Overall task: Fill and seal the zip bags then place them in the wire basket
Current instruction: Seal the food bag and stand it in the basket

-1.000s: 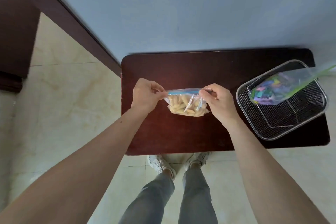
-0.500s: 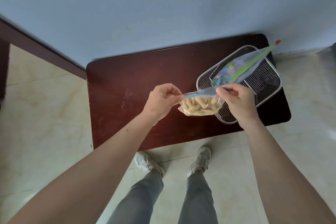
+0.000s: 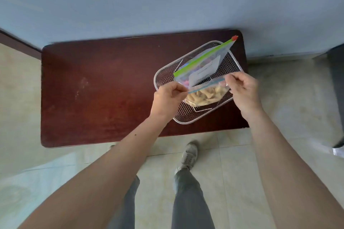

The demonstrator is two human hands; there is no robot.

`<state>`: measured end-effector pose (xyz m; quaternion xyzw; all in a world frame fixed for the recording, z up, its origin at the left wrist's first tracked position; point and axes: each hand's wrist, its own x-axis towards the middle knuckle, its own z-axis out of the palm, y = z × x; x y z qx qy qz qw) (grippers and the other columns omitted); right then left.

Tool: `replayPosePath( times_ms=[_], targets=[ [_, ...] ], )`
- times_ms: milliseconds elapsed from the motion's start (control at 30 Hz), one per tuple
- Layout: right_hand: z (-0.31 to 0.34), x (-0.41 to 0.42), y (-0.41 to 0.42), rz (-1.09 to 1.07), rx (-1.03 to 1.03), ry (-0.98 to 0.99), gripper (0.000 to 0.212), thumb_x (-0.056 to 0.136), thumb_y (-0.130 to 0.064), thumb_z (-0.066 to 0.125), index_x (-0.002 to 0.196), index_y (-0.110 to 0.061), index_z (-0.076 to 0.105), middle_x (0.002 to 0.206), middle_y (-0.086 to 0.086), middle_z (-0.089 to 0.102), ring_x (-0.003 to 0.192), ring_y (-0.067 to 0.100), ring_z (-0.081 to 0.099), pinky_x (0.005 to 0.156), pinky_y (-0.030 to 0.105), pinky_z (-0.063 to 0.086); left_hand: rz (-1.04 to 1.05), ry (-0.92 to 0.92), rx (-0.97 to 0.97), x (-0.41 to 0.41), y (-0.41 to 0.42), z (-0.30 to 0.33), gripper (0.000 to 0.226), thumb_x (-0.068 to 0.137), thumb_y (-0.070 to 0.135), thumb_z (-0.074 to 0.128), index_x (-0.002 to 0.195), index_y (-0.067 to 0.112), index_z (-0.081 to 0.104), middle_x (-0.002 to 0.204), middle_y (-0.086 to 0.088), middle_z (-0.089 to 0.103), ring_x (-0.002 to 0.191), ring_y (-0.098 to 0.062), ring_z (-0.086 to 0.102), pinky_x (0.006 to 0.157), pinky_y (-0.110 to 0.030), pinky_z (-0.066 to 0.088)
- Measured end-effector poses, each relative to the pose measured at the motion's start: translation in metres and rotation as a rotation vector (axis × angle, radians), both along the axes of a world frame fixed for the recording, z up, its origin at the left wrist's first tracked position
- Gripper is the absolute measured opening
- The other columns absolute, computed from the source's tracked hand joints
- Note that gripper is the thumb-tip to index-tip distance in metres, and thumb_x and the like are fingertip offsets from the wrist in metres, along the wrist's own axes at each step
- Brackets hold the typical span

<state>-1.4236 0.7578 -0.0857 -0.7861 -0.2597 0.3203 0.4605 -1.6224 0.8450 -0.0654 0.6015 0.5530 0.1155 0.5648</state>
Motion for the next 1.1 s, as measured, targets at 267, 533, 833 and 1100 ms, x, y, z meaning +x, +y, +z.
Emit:
replayPosePath(
  times_ms=[267, 533, 833, 1100],
  targets=[
    [-0.035, 0.045, 0.007, 0.123, -0.053, -0.002, 0.016, 0.094, -0.020, 0.057, 0.083, -0.022, 0.068, 0.076, -0.014, 0.065, 0.068, -0.005, 0.058, 0.068, 0.022, 0.045, 0.198, 0.048, -0.008, 0.039, -0.027, -0.027, 0.008, 0.084, 0.011, 0.069, 0.090, 0.015, 0.073, 0.075, 0.007, 0.071, 0.057, 0.012, 0.058, 0.059, -0.002, 0.043],
    [-0.055, 0.049, 0.008, 0.150, -0.043, 0.106, 0.019, 0.096, -0.025, 0.056, 0.106, -0.015, 0.068, 0.107, 0.003, 0.071, 0.097, 0.005, 0.066, 0.088, 0.025, 0.052, 0.260, 0.060, -0.021, 0.044, -0.037, -0.036, 0.023, 0.084, 0.015, 0.072, 0.107, 0.019, 0.073, 0.102, 0.003, 0.076, 0.094, -0.005, 0.068, 0.095, -0.030, 0.054],
    [-0.049, 0.066, -0.001, -0.040, -0.034, -0.004, 0.021, 0.089, -0.026, 0.065, 0.102, -0.012, 0.072, 0.100, 0.000, 0.072, 0.098, 0.010, 0.066, 0.089, 0.026, 0.051, 0.381, 0.017, -0.030, 0.035, -0.058, -0.044, 0.049, 0.086, 0.028, 0.072, 0.133, 0.025, 0.058, 0.133, 0.012, 0.061, 0.128, -0.006, 0.054, 0.114, -0.036, 0.039],
    [-0.072, 0.074, -0.019, -0.227, -0.218, -0.061, 0.052, 0.074, -0.029, 0.079, 0.120, -0.016, 0.058, 0.124, 0.003, 0.063, 0.113, 0.017, 0.059, 0.099, 0.032, 0.047, 0.644, 0.265, -0.055, 0.033, -0.082, -0.055, 0.065, 0.085, 0.033, 0.072, 0.141, 0.030, 0.039, 0.145, -0.002, 0.038, 0.133, -0.021, 0.033, 0.112, -0.043, 0.034]
  ],
)
